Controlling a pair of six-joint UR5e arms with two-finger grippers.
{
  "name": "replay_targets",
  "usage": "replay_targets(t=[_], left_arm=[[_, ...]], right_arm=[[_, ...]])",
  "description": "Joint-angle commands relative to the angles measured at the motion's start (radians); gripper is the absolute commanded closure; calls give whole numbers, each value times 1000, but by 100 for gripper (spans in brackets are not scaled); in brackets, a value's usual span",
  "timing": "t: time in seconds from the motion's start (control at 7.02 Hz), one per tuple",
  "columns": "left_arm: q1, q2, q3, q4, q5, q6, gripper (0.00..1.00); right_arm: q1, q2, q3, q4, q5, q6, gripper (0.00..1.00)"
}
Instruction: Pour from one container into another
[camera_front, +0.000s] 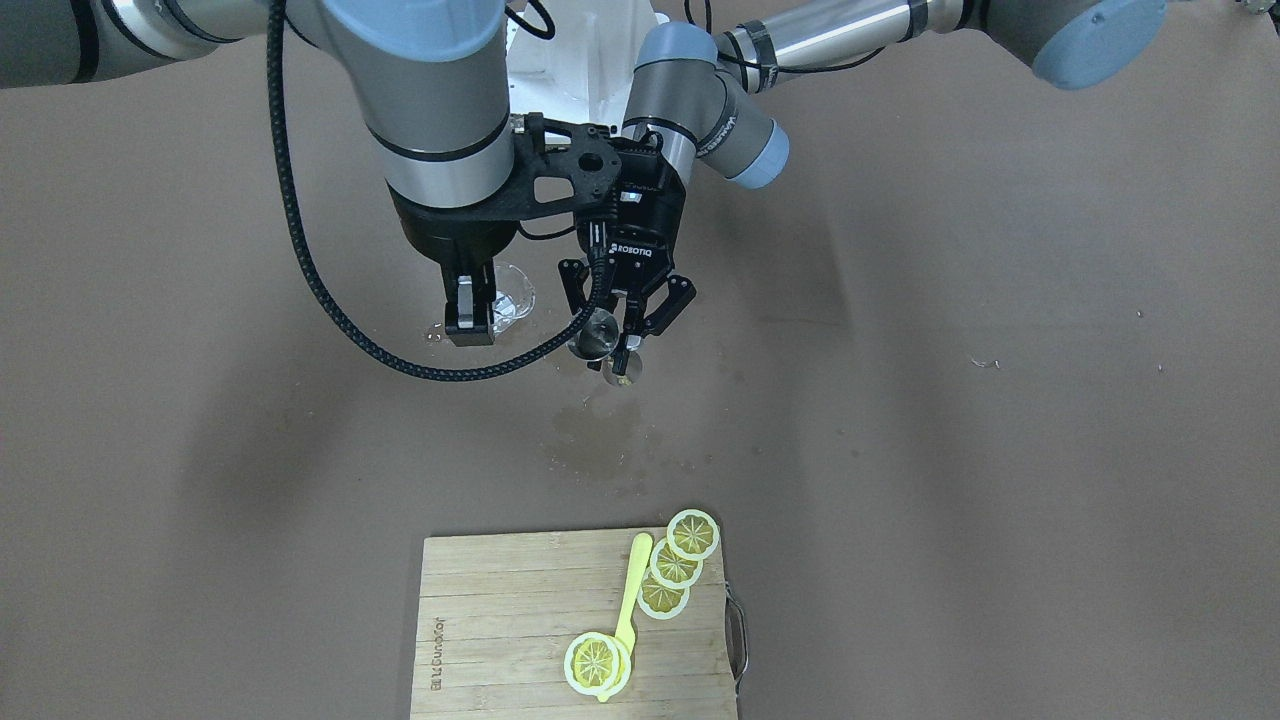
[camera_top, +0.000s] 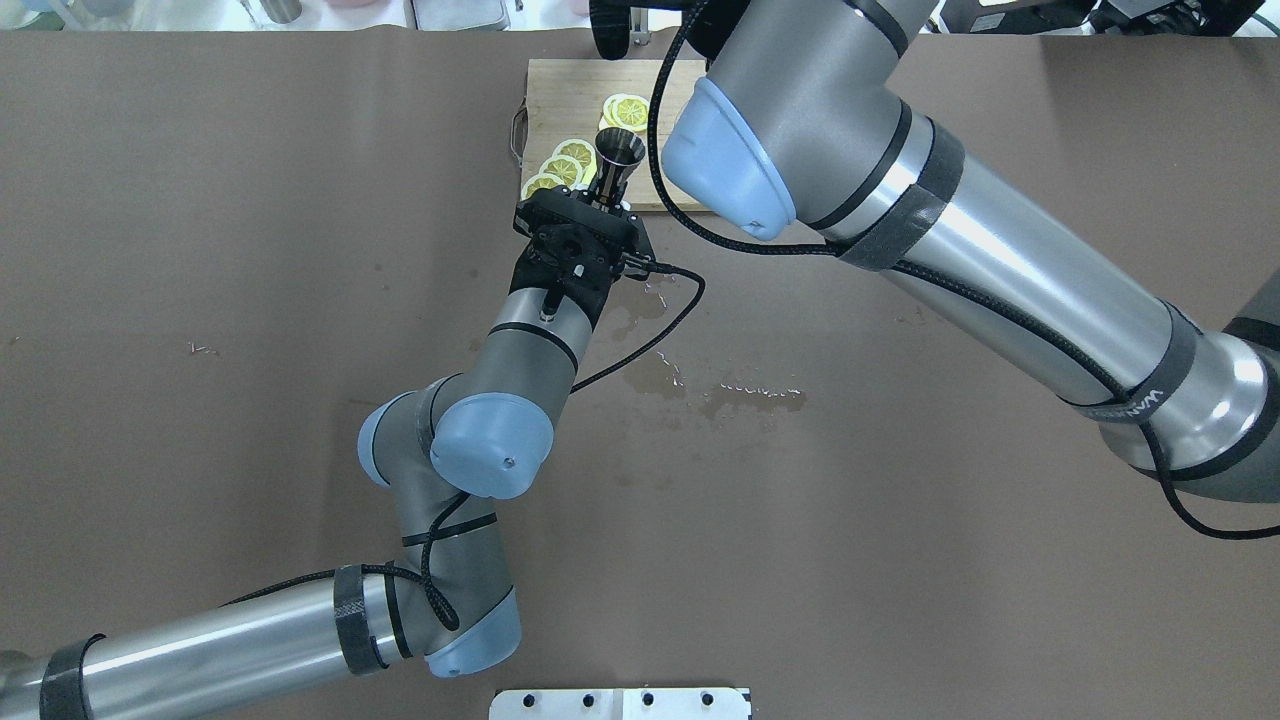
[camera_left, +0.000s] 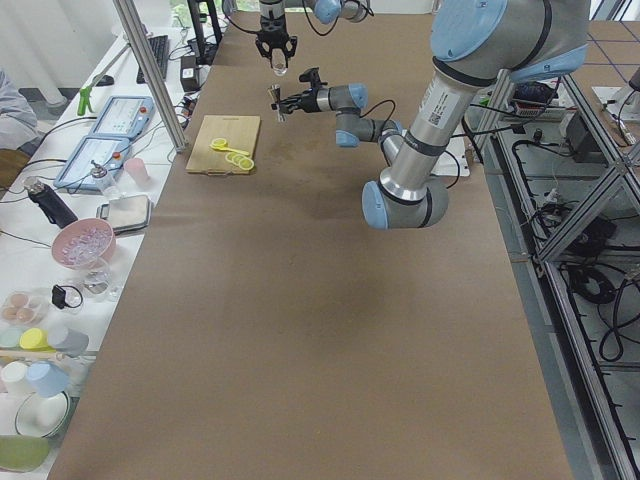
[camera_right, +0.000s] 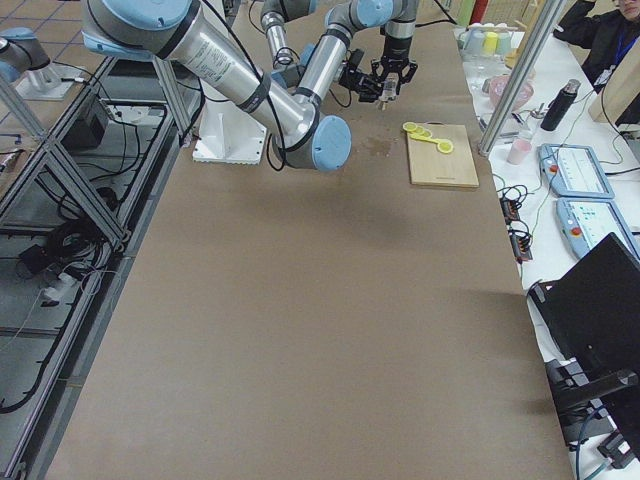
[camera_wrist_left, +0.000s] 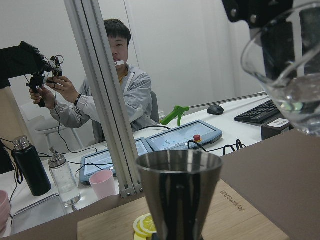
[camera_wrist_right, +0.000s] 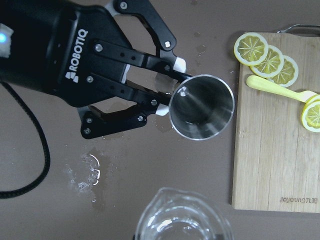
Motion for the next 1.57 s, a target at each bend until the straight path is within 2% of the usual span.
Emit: replay_targets(t=[0.0,0.28,0.71,1.42], left_arm=[[-1,0,1,0,0,0,100],[-1,0,1,0,0,0,100],[-2,0,1,-2,0,0,100],[-7,8,1,-33,1,0,100]], right_arm=[[-1,54,-50,-40,-1,-25,100],[-1,123,-163,-40,-12,-27,100],[-19,172,-262,-40,-61,-33,100],[-33,250,-333,-159,-119,-88,100]])
